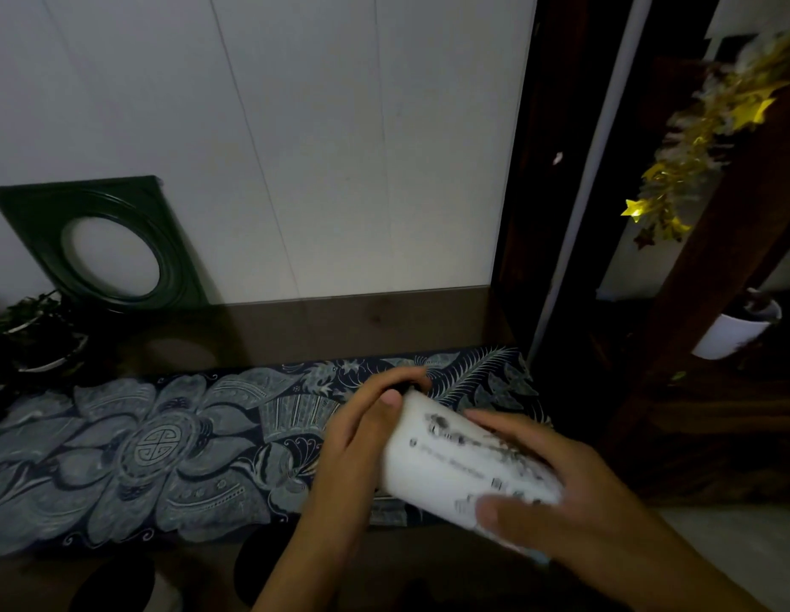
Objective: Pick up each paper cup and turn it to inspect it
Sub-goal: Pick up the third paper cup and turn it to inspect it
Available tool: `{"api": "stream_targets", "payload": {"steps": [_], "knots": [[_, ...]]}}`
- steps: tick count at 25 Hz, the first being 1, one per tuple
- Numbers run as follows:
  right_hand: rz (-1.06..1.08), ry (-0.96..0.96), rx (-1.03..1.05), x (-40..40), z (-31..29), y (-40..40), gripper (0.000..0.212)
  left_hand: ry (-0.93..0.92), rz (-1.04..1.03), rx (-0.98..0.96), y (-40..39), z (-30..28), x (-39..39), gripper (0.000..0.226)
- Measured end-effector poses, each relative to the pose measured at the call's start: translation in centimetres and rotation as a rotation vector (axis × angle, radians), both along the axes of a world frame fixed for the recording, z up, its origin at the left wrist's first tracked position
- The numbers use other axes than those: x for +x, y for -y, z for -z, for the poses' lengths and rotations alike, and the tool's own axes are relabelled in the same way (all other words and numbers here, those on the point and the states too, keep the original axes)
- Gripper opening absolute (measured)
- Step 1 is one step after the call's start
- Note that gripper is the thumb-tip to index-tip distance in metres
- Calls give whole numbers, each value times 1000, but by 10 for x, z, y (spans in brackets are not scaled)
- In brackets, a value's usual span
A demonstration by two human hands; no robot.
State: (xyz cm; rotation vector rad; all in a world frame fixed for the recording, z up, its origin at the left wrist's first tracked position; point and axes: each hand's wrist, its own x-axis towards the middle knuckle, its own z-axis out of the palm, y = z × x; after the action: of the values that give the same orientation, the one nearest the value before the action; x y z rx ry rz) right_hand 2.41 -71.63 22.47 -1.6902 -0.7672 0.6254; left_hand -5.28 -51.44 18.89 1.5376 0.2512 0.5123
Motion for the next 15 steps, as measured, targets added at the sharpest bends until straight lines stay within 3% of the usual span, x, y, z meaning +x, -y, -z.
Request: {"api": "stream_targets", "payload": {"steps": [2, 3, 4, 5, 6, 8, 9, 10, 13, 15], "knots": [[20, -479, 33, -6, 7, 10, 105, 44, 23, 40, -2, -5, -3, 40], [-40, -550, 27, -5, 9, 7, 114, 55, 25, 51, -2, -6, -3, 40], [-121, -532, 78, 0, 12, 3, 103, 52, 18, 49, -3, -7, -2, 39], [-101, -439, 103, 2, 9, -5, 81, 37, 2, 33, -3, -7, 0, 39], [-149, -143, 68, 2, 8, -6, 68, 13, -20, 0, -4, -6, 1, 40], [-133, 456, -205, 3, 9, -4, 77, -18, -56, -79, -4, -4, 3, 42], [-84, 627, -228, 7, 11, -6, 80, -19, -63, -91, -5, -3, 4, 43], [-34, 617, -212, 6, 11, -6, 80, -11, -60, -83, -5, -3, 4, 43], [26, -164, 39, 4, -6, -9, 56, 16, -2, -20, -6, -6, 1, 40], [72, -468, 74, 11, -5, -5, 36, 41, 14, 49, -6, -7, -1, 41]]}}
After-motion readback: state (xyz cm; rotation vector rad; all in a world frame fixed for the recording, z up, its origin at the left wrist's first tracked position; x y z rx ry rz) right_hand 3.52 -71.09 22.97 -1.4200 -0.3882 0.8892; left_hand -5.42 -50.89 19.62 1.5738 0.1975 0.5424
